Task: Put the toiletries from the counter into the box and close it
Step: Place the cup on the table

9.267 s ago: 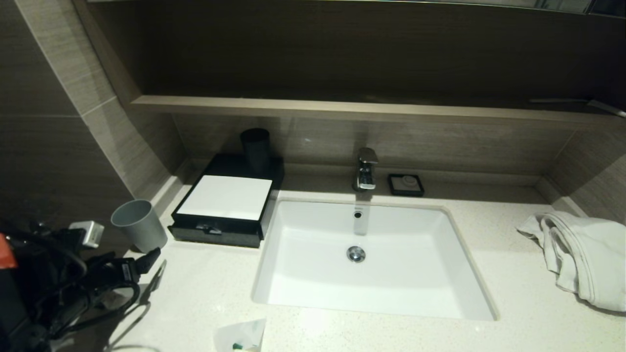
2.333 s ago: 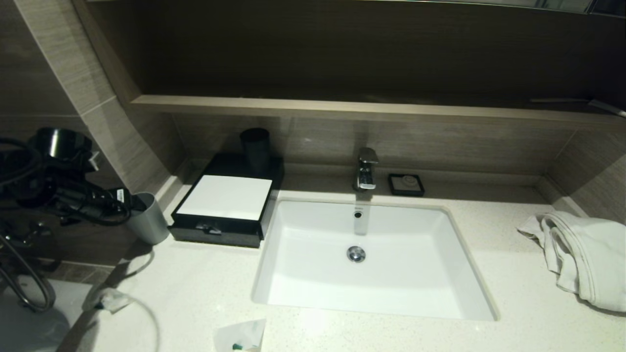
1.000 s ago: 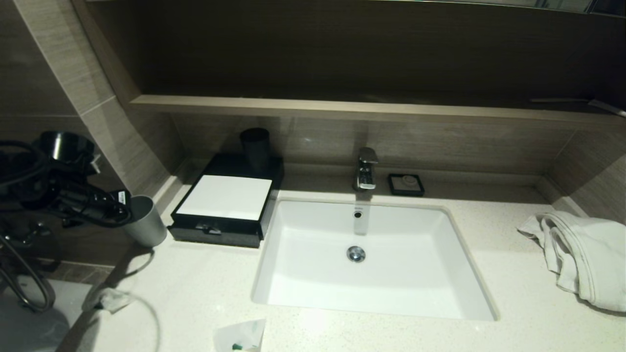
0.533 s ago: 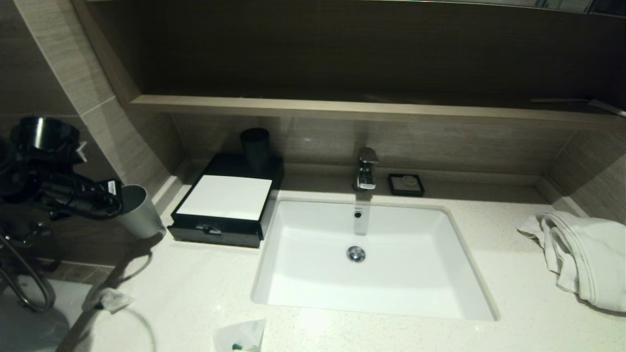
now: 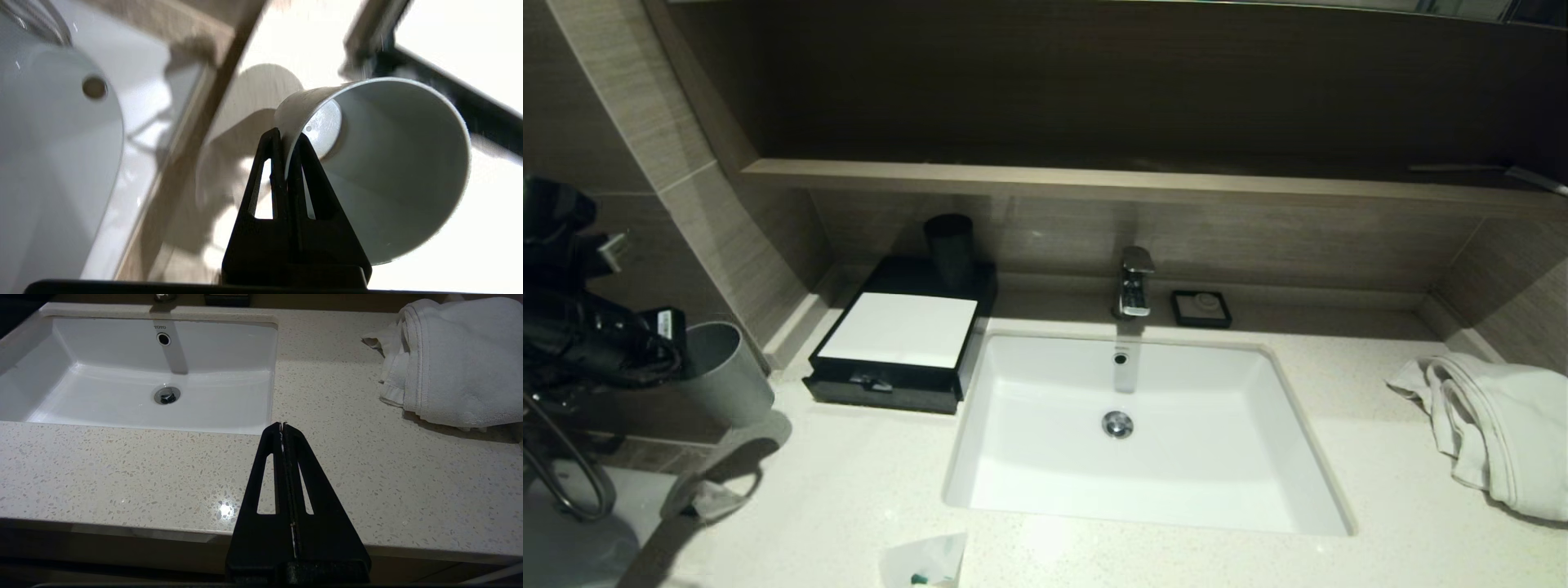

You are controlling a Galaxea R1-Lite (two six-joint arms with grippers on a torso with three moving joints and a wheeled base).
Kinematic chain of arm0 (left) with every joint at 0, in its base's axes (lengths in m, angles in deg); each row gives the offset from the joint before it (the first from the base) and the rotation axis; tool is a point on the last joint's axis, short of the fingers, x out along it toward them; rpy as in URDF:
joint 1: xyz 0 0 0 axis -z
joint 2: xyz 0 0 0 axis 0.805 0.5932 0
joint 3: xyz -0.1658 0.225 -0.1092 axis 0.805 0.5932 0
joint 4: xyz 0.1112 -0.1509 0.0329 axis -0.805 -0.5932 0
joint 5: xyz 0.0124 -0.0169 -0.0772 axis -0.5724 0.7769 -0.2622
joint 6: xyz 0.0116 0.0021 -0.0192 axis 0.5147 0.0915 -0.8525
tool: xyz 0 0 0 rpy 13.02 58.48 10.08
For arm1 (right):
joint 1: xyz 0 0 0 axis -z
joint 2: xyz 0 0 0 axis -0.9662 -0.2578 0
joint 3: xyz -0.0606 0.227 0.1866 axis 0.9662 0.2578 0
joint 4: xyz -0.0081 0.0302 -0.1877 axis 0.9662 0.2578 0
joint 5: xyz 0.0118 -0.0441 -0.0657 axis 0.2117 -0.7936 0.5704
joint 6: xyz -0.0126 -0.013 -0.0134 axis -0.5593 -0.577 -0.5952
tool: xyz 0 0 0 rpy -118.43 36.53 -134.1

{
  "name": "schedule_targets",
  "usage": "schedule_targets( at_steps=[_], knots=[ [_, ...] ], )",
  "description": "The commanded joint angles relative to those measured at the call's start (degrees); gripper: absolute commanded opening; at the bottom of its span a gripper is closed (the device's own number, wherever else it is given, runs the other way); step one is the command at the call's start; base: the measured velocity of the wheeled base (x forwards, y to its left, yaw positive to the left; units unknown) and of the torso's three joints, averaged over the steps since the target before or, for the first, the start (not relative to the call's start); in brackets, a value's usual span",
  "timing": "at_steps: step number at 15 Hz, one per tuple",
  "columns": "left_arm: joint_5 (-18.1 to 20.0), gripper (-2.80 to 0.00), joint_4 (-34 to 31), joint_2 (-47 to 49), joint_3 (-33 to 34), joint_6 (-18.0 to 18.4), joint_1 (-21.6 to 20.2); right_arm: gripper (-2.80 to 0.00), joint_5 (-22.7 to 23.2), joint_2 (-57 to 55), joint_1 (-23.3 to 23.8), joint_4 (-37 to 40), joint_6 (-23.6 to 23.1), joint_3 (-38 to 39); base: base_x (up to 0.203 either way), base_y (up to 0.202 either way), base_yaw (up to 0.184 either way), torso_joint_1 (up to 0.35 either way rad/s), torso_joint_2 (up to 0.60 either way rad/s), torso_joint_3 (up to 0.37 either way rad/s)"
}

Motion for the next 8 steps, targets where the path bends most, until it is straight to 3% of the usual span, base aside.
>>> schedule_targets(
  at_steps=[1, 6, 8],
  knots=[
    [0.20, -2.80, -2.38, -5.24, 2.40, 0.00, 1.66, -2.80, 0.04, 0.00, 0.00, -0.01, 0.01, 0.00, 0.000, 0.000, 0.000, 0.000, 0.00, 0.000],
    [0.90, -2.80, -3.31, -10.14, 10.98, -0.63, 11.69, -2.80, 0.04, 0.00, 0.00, -0.01, 0.01, 0.00, 0.000, 0.000, 0.000, 0.000, 0.00, 0.000],
    [0.93, -2.80, -3.20, -10.20, 11.61, -1.46, 12.97, -2.80, 0.04, 0.00, 0.09, -0.01, 0.01, 0.00, 0.000, 0.000, 0.000, 0.000, 0.00, 0.000]
  ],
)
